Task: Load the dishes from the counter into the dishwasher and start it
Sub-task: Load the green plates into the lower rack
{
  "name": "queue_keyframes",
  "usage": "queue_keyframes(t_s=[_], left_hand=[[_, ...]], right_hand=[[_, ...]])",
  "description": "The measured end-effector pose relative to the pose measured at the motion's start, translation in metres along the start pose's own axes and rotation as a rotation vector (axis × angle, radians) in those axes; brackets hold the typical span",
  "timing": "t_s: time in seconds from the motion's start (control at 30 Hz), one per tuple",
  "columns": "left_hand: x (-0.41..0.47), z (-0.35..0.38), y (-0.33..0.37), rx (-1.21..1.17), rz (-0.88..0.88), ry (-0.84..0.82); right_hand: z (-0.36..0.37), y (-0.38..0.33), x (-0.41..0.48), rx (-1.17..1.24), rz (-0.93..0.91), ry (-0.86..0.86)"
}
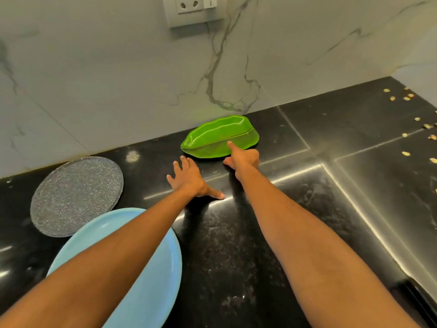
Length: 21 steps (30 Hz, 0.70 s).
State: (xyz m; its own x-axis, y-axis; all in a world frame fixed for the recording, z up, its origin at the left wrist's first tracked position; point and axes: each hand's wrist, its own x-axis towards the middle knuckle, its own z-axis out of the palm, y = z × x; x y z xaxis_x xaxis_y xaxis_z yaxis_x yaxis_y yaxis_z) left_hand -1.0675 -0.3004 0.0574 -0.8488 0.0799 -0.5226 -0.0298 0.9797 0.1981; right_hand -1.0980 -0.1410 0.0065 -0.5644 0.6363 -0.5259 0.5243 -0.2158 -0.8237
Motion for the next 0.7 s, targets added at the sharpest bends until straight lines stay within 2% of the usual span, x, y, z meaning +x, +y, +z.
queue_keyframes(t_s=[0.13,0.33,0.53,0.6,0.7], left_hand=[[0.004,-0.003,0.001,0.002,-0.004,-0.019],[0.006,-0.007,0.004,0.002,-0.024,-0.043],[0.002,-0.009,0.004,0.018,0.010,-0.035],[0.001,-0.008,0.001,0.021,0.041,0.025],[-0.015,0.004,0.006,0.007,0.191,0.209]], right_hand=[[0.004,-0.022,-0.020,0.159,0.063,0.013],[-0.007,-0.017,-0.031,0.353,0.073,0.055],[-0.073,0.002,-0.048,0.476,0.070,0.021],[-0.100,0.015,-0.054,0.465,0.057,0.042],[-0.154,0.040,-0.066,0.498,0.040,0.130]])
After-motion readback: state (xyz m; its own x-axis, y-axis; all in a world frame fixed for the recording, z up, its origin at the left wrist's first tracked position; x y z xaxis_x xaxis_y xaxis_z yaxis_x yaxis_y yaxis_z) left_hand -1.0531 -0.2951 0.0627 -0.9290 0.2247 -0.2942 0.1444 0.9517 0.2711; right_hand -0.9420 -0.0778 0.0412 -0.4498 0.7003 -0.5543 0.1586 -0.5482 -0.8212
